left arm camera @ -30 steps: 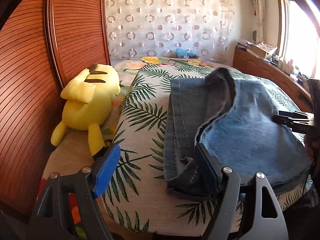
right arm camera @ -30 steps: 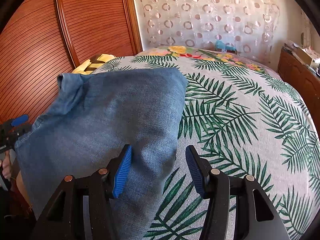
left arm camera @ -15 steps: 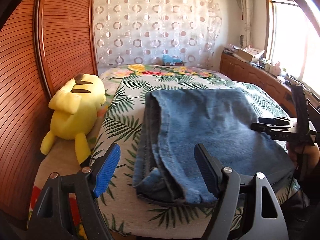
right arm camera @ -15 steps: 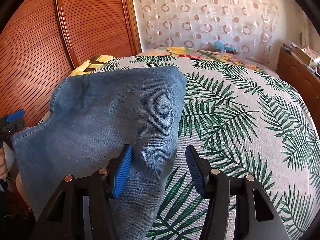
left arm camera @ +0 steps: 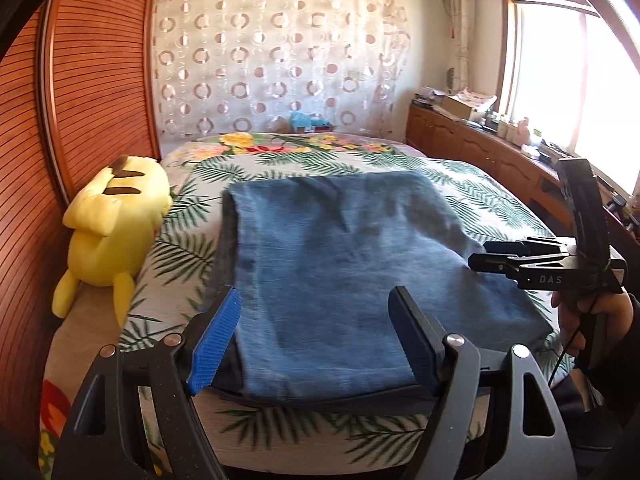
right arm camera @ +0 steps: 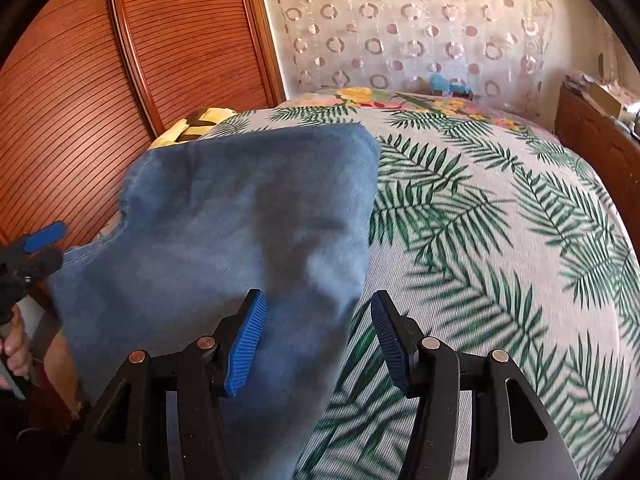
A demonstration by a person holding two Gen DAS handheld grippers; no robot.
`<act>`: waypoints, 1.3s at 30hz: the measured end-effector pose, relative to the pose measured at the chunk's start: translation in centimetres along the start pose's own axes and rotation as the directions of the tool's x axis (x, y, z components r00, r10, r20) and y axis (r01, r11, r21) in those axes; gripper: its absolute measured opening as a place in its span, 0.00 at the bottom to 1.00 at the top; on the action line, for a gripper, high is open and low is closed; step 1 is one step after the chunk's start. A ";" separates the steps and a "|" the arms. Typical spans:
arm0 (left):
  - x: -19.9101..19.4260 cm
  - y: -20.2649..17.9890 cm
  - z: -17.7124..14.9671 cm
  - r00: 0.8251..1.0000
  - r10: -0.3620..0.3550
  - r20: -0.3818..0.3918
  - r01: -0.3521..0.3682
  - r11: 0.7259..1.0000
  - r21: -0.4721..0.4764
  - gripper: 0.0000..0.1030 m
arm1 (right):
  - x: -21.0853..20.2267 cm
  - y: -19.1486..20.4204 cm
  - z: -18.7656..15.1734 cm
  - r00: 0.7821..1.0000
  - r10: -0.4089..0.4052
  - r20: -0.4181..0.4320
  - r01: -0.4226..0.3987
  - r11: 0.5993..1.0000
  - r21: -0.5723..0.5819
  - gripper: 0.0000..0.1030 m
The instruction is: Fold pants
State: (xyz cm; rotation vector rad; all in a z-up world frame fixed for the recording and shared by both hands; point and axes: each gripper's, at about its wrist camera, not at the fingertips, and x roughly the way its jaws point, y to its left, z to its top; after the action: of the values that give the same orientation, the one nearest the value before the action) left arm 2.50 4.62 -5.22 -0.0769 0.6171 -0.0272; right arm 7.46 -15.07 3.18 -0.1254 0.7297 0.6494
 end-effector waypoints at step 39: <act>3.0 -4.2 -3.6 0.992 -0.053 -0.115 0.066 0.992 0.110 0.75 | -2.2 1.4 -3.3 0.997 0.078 -0.019 -0.077 0.996 0.047 0.26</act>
State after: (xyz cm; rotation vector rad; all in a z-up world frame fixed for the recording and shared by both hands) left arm 2.85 0.06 -9.53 0.0163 0.7240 -0.1251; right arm 3.42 -16.14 2.30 -0.0620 0.7723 0.7057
